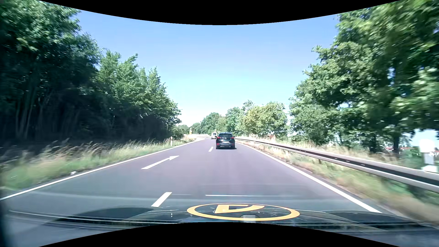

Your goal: Follow the waypoints while adhering to traffic rules and regulations

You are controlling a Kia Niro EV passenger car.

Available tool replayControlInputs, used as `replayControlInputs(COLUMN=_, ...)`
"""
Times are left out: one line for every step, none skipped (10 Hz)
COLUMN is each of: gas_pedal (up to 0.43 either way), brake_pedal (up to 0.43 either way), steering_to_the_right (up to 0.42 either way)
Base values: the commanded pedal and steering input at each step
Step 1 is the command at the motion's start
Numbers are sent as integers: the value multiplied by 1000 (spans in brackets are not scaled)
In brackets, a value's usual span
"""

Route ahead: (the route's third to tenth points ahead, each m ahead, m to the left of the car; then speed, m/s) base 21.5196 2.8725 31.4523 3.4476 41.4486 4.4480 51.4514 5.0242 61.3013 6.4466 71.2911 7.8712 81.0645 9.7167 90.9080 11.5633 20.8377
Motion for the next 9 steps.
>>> replayControlInputs(gas_pedal=197, brake_pedal=0, steering_to_the_right=-16)
replayControlInputs(gas_pedal=197, brake_pedal=0, steering_to_the_right=-16)
replayControlInputs(gas_pedal=197, brake_pedal=0, steering_to_the_right=-17)
replayControlInputs(gas_pedal=197, brake_pedal=0, steering_to_the_right=-17)
replayControlInputs(gas_pedal=197, brake_pedal=0, steering_to_the_right=-17)
replayControlInputs(gas_pedal=197, brake_pedal=0, steering_to_the_right=-17)
replayControlInputs(gas_pedal=220, brake_pedal=0, steering_to_the_right=-17)
replayControlInputs(gas_pedal=220, brake_pedal=0, steering_to_the_right=-17)
replayControlInputs(gas_pedal=220, brake_pedal=0, steering_to_the_right=-17)
